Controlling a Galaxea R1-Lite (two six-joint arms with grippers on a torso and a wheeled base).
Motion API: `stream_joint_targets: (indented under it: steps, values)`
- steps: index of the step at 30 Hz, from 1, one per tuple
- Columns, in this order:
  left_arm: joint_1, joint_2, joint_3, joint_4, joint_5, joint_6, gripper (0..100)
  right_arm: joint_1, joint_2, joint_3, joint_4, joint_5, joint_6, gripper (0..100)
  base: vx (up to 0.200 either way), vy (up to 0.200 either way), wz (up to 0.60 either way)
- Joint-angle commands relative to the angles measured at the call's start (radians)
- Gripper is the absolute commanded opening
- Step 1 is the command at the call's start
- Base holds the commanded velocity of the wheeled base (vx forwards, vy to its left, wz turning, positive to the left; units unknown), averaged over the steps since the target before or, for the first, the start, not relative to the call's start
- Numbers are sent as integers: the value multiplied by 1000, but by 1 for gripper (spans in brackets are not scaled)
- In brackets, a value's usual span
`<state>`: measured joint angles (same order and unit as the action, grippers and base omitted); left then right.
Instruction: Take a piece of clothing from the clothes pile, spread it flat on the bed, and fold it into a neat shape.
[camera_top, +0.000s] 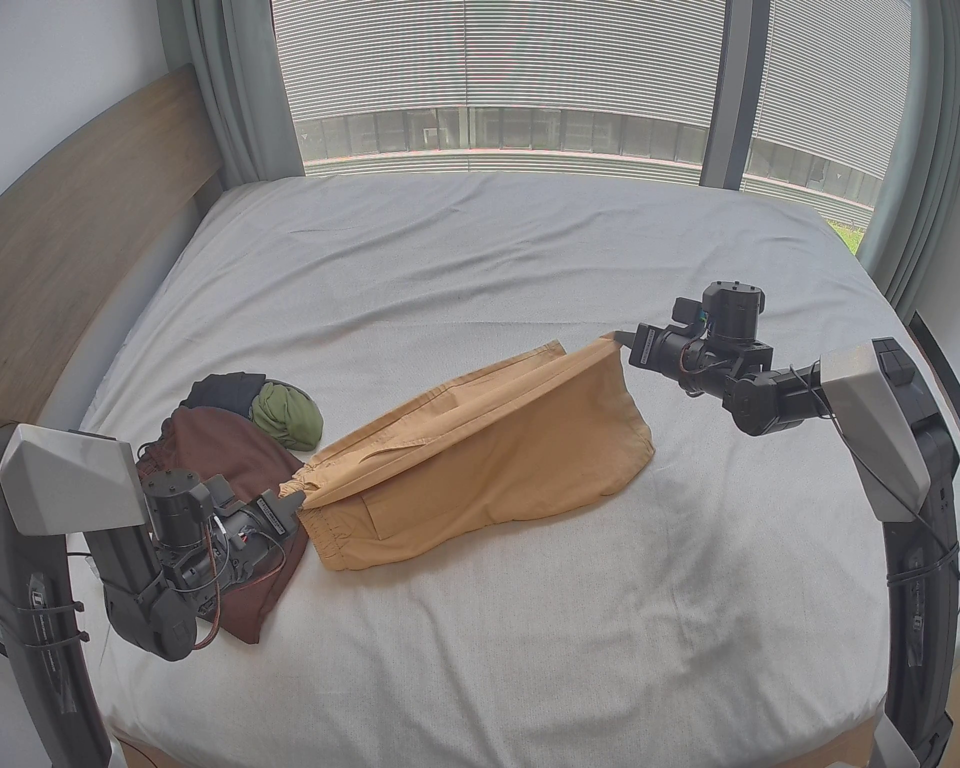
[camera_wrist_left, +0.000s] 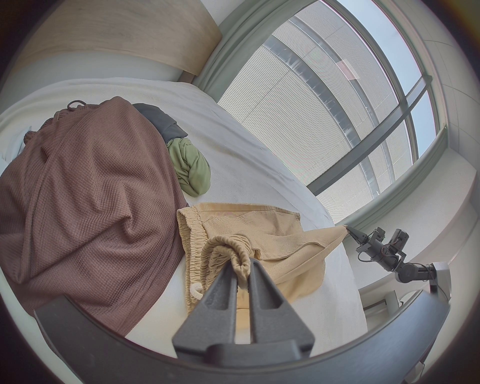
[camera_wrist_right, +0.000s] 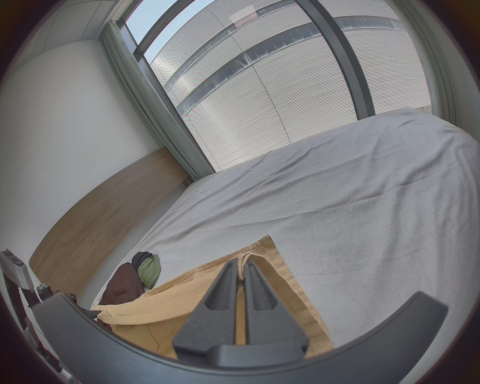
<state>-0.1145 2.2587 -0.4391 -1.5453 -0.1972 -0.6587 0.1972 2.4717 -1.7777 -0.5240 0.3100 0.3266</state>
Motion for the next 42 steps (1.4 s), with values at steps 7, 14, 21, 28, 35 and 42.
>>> stream_joint_targets:
  steps: [7,14,21,28,35,42]
  values:
    - [1,15,-33,-2,21,-15,0,16,41,-54,-1,0,3,0,0,0,0]
    - [13,38,-58,-2,28,-15,0,19,105,-147,-2,-6,22,0,0,0,0]
    - [24,56,-73,-2,27,-13,0,25,153,-217,-5,-8,26,0,0,0,0]
    - [29,68,-84,-2,27,-15,0,25,184,-222,-11,-8,26,0,0,0,0]
    - [29,81,-95,-4,22,-13,0,25,205,-222,-24,-23,26,100,0,0,0]
    - [29,74,-121,-6,28,-22,100,27,240,-222,-62,-46,48,100,0,0,0]
